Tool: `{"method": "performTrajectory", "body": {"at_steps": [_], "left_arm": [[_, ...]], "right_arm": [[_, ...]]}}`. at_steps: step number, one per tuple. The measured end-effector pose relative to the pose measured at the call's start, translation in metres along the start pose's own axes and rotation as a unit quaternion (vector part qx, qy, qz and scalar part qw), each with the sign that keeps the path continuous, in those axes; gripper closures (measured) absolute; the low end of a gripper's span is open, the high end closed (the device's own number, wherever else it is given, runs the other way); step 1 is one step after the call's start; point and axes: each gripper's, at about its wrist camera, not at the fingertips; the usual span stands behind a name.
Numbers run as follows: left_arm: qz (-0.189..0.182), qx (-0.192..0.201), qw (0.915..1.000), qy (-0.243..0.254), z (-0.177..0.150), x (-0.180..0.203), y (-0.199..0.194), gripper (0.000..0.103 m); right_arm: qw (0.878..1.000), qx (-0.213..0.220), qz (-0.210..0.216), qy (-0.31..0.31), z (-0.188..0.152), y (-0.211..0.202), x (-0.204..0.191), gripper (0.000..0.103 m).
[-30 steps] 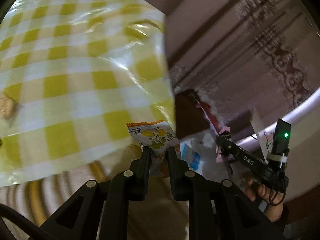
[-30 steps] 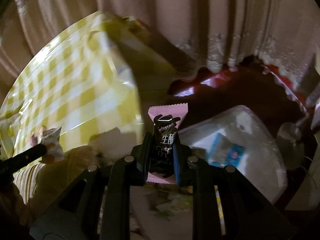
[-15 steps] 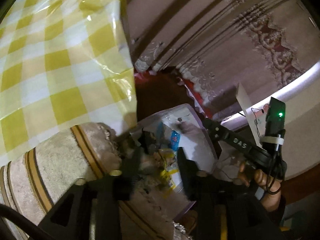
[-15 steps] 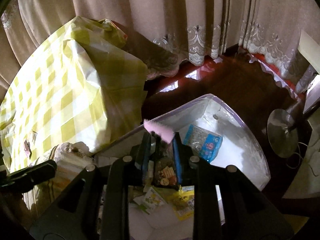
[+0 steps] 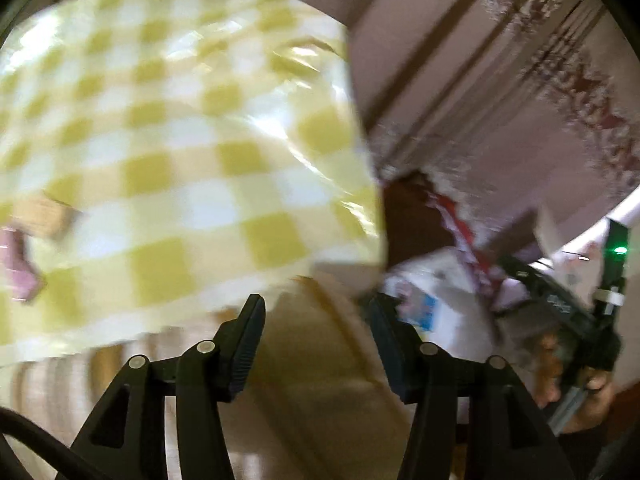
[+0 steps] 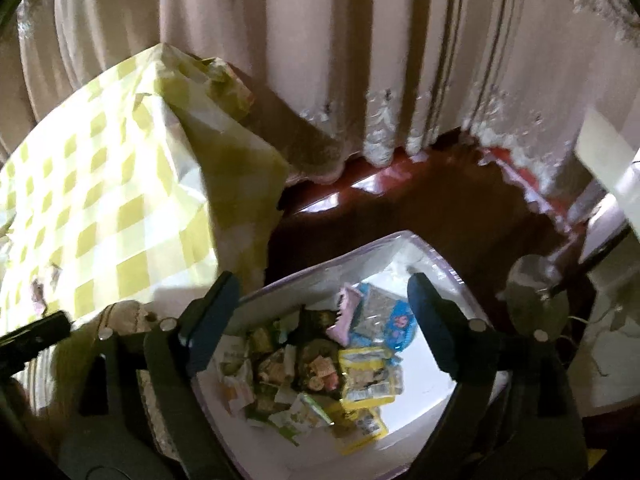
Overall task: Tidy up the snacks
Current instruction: 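Move both tools back over the last snacks on the table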
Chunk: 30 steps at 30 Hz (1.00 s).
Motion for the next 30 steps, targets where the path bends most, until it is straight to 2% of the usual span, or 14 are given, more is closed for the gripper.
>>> {"method": "performTrajectory", "body": {"at_steps": [4, 7, 10, 13, 16, 19, 21, 24, 30], "left_arm": [[0.087, 0.037, 0.9955, 0.005, 0.000, -0.020, -0.018, 0.036], [0.159, 0.064, 0.9847, 0.029, -0.002, -0.035, -0.027, 0.031], [0.189, 0.074, 0.9788, 0.027, -0.003, -0.054, -0.037, 0.030], [0.212, 0.072, 0.9745, 0.015, -0.002, -0.082, -0.049, 0.030], [0.203, 0.071, 0.9766, -0.004, -0.007, -0.103, -0.059, 0.030], [0.199, 0.071, 0.9763, -0.050, -0.010, -0.132, -0.067, 0.030], [0.167, 0.076, 0.9790, -0.089, -0.012, -0.152, -0.076, 0.030], [0.166, 0.069, 0.9758, -0.124, -0.011, -0.172, -0.076, 0.030], [0.134, 0.046, 0.9691, -0.202, -0.006, -0.209, -0.061, 0.031]], "right_arm": [[0.999, 0.015, -0.028, -0.019, 0.004, -0.008, -0.009, 0.010], [0.998, 0.044, -0.038, -0.039, 0.006, -0.017, -0.019, 0.010], [0.996, 0.061, -0.042, -0.050, 0.007, -0.020, -0.029, 0.010], [0.996, 0.057, -0.030, -0.069, 0.007, -0.018, -0.045, 0.010], [0.994, 0.060, -0.006, -0.093, 0.003, -0.020, -0.066, 0.010], [0.993, 0.047, 0.047, -0.096, 0.001, -0.019, -0.087, 0.010], [0.990, 0.034, 0.099, -0.094, -0.001, -0.016, -0.103, 0.010], [0.984, 0.023, 0.135, -0.112, -0.004, -0.014, -0.130, 0.010], [0.970, 0.002, 0.180, -0.160, -0.014, -0.005, -0.189, 0.010]]}}
Point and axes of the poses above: each gripper's, at about its wrist camera, not at the fingertips, and y roughly the way its jaws point, x to its right, z to its top, and after that the axes turned 6 degrees about -y, right-handed
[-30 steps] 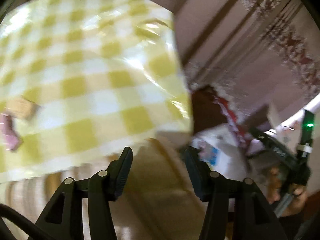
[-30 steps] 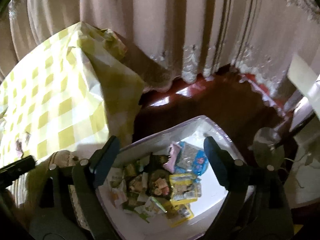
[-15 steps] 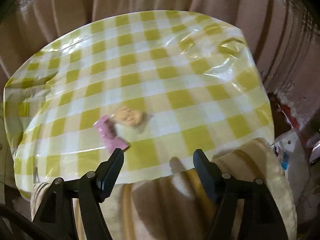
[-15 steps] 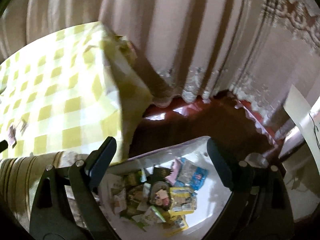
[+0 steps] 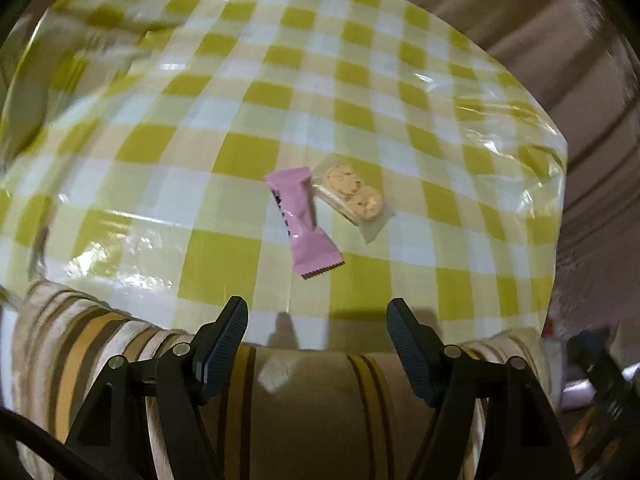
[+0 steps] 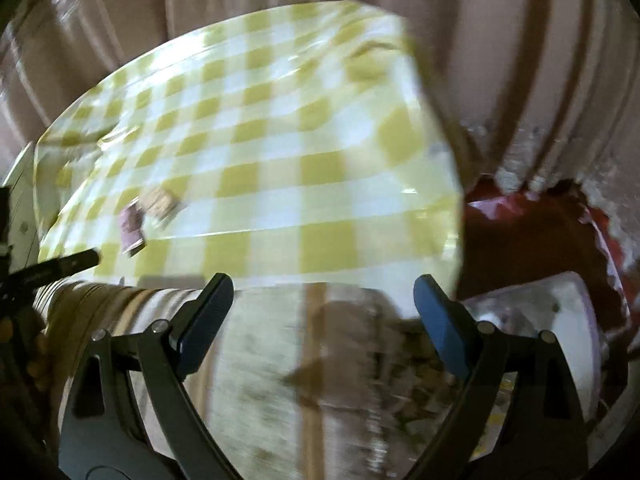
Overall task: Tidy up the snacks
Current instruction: 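Move both tools back over the last snacks on the table, then grasp the pink candy bar with the left tool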
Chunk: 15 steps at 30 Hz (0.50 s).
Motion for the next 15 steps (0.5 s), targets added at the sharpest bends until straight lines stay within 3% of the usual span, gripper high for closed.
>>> {"method": "performTrajectory", "body": {"at_steps": [5, 9, 15], "left_arm": [[-0.002, 0.003, 0.9998, -0.019, 0.020, -0.004, 0.015, 0.033], [0.005, -0.012, 0.9995, -0.027, 0.036, -0.006, 0.036, 0.043], [0.032, -0.021, 0.9991, -0.020, 0.053, -0.002, 0.058, 0.044]], "right_arm": [[0.999, -0.009, 0.037, -0.033, 0.006, 0.019, -0.034, 0.010], [0.997, -0.014, 0.045, -0.062, 0.012, 0.031, -0.058, 0.010], [0.995, -0.020, 0.053, -0.080, 0.028, 0.050, -0.079, 0.010]]}}
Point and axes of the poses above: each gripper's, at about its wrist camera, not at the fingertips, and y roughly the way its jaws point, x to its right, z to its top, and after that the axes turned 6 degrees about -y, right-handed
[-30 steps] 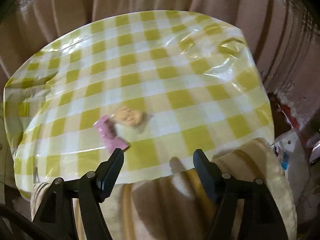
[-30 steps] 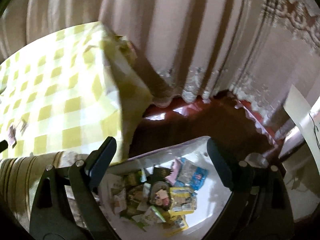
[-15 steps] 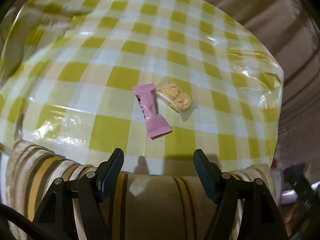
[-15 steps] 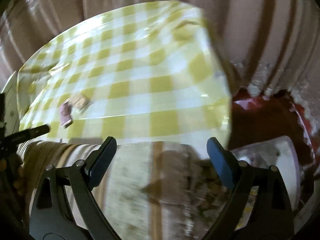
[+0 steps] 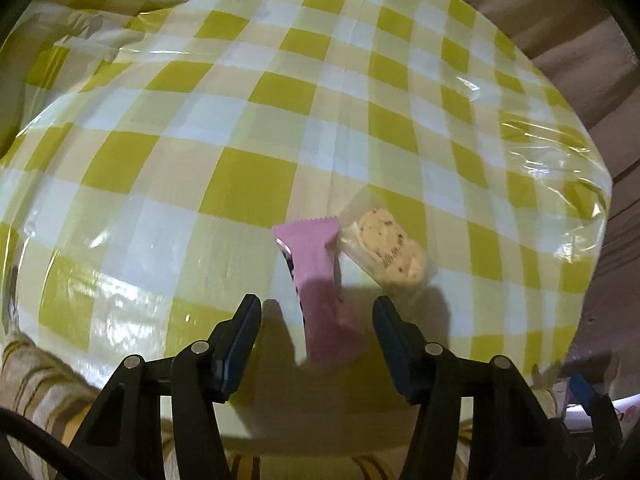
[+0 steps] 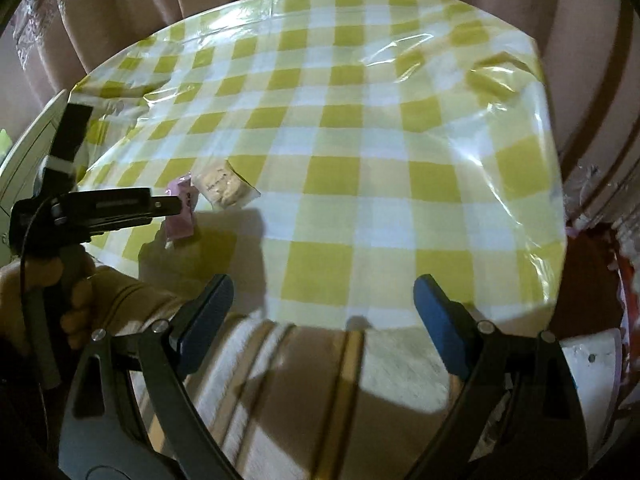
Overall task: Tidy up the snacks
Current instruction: 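Grasp the pink candy bar with the left tool, then grasp the clear cookie bag with the right tool while the left tool holds the pink bar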
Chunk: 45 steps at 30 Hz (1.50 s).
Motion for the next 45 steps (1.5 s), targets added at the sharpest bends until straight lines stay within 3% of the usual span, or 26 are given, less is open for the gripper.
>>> {"method": "performTrajectory", "body": {"at_steps": [4, 13, 22, 30, 39, 43, 45], "left_arm": [[0.021, -0.006, 0.9996, 0.018, 0.005, 0.006, 0.010, 0.052], [0.023, 0.001, 0.9993, 0.030, 0.009, 0.004, 0.016, 0.083], [-0.010, 0.022, 0.9992, -0.032, 0.009, -0.024, 0.004, 0.084], [0.000, 0.043, 0.9962, -0.075, 0.009, -0.045, -0.006, 0.084], [-0.008, 0.050, 0.9957, -0.078, 0.010, -0.047, -0.005, 0.084], [-0.010, 0.050, 0.9962, -0.071, 0.011, -0.044, -0.005, 0.084], [-0.011, 0.053, 0.9964, -0.065, 0.011, -0.041, -0.005, 0.084]], "right_arm": [[1.000, -0.009, 0.005, -0.013, 0.011, 0.014, -0.012, 0.011], [0.998, -0.028, 0.012, -0.055, 0.038, 0.052, -0.036, 0.016], [0.993, -0.039, 0.039, -0.105, 0.066, 0.091, -0.065, 0.016], [0.986, -0.051, 0.061, -0.144, 0.087, 0.123, -0.088, 0.017], [0.982, -0.083, 0.066, -0.158, 0.093, 0.153, -0.096, 0.033], [0.983, -0.076, 0.050, -0.161, 0.094, 0.152, -0.097, 0.057], [0.984, -0.074, 0.058, -0.151, 0.094, 0.150, -0.094, 0.059]]}}
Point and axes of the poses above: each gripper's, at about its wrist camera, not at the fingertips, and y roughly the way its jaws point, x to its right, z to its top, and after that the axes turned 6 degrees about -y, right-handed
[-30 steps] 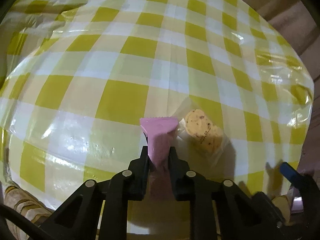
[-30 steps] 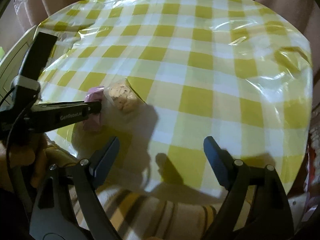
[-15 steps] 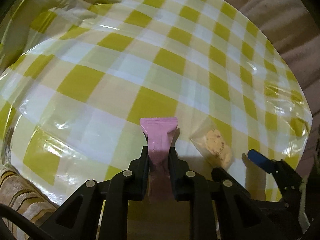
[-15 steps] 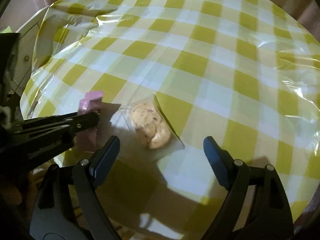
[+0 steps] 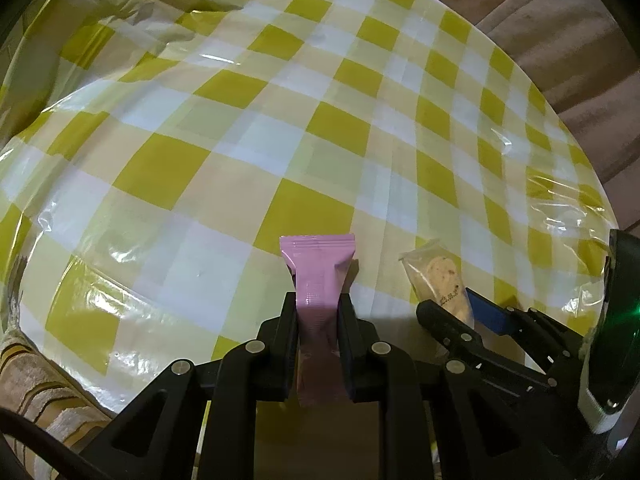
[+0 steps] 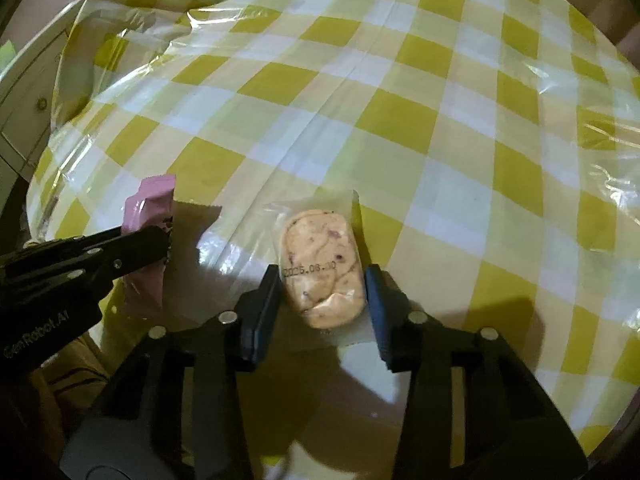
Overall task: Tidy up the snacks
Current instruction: 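Grasp the clear cookie bag with the right tool while the left tool holds the pink bar, then lift both snacks and carry them over the white box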
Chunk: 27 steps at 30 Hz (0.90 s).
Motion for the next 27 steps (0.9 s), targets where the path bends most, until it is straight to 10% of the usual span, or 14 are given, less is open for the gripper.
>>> {"method": "performTrajectory", "body": {"at_steps": [27], "left_arm": [[-0.103, 0.009, 0.9877, 0.117, -0.054, 0.090, -0.051, 0.084]], "right_arm": [[0.986, 0.088, -0.032, 0.139, -0.089, -0.126, 0.059, 0.059]]}}
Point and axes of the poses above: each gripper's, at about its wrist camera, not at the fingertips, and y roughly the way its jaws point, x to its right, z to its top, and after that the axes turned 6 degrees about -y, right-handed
